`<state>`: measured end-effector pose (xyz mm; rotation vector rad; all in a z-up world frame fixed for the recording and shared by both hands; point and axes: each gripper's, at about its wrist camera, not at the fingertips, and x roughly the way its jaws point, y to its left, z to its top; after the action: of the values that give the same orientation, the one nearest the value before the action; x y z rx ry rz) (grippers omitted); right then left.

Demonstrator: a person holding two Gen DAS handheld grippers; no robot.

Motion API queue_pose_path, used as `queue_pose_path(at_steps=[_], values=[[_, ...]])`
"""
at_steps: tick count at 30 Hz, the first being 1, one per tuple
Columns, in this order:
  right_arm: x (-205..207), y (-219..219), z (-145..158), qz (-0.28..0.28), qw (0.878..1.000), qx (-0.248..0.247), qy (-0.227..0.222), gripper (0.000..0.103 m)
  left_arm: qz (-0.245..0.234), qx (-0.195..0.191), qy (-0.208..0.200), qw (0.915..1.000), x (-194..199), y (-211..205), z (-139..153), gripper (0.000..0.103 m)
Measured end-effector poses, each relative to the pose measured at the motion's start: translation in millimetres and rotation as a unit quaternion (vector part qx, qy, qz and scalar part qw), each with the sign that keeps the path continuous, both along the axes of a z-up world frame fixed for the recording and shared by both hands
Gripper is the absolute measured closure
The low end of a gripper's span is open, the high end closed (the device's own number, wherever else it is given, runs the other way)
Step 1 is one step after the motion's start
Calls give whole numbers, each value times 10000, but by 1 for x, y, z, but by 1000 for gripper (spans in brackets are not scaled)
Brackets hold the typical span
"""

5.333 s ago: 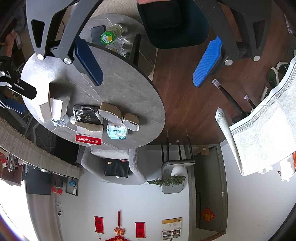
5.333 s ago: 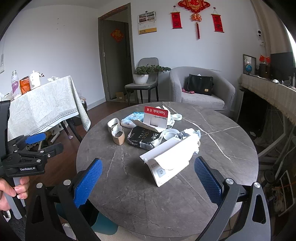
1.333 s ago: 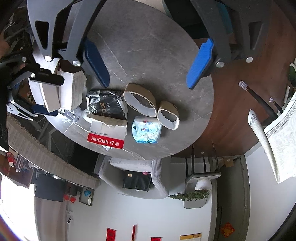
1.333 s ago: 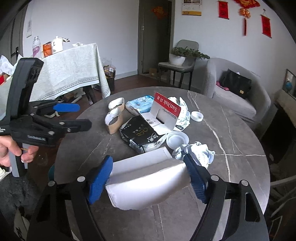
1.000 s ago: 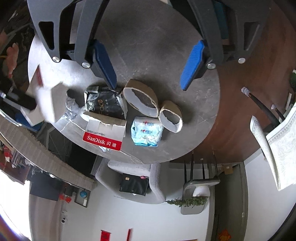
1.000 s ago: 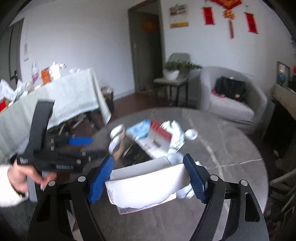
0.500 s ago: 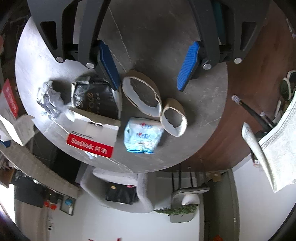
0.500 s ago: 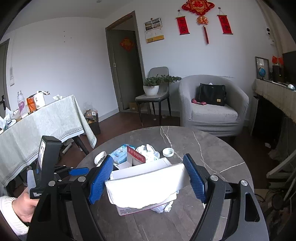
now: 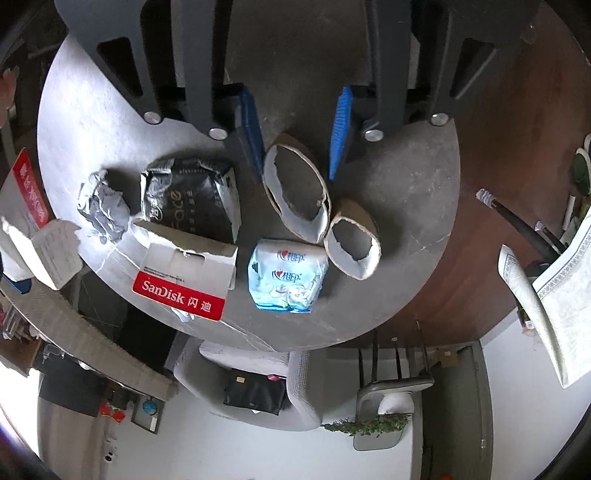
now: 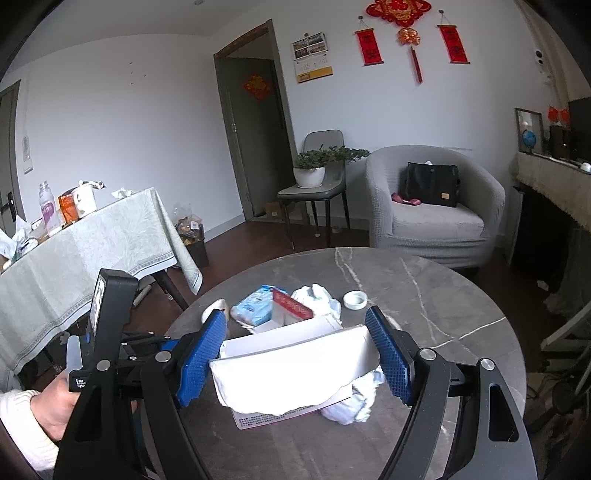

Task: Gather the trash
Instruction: 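Grasp a brown cardboard ring with the left tool while the right tool lifts the white paper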

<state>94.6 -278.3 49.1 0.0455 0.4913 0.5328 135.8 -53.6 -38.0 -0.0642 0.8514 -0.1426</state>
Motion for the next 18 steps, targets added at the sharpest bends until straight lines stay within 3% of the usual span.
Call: queue_pose_path(at_steps=[12,18], values=[[-7,36,-1,160,9998,-27,90,24,-442,-5,-268,9987,-33,12,11,70],[-12,62,-5,303,9994,35,139,24,-567,179,-393,9975,-57,29,21,70]])
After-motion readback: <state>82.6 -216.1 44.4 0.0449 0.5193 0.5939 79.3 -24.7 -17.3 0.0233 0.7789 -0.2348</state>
